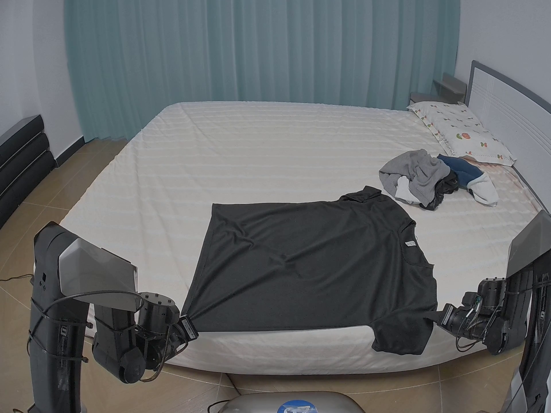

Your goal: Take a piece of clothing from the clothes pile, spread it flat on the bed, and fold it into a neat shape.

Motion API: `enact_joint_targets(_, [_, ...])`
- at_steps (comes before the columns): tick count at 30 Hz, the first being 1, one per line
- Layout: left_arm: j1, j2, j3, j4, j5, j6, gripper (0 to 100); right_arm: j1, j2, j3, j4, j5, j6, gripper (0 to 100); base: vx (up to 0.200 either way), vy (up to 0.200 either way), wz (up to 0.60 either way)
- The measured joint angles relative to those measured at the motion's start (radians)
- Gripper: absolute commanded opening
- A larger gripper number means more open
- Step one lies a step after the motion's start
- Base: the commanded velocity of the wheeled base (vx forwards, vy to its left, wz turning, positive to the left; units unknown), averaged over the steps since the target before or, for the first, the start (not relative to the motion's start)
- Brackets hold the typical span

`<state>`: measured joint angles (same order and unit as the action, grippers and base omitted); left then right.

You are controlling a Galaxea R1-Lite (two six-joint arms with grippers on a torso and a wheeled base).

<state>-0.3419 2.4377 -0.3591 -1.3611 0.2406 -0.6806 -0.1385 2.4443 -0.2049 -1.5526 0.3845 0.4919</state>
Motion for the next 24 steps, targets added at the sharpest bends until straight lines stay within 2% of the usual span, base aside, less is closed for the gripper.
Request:
enact_joint_targets(14, [-0.01, 0.001, 0.005, -0.002, 0.0, -0.001, 0, -0.079, -0.034, 0.056, 0.0, 0.0, -0.136, 0, 0.0, 0.0, 0.0])
enact_joint_targets(24, [-0.037, 0.014, 0.003, -0.005, 0.0, -0.007, 0, -0.116, -0.047, 0.059, 0.0, 0.0, -0.165, 0, 0.0, 0.0, 0.0])
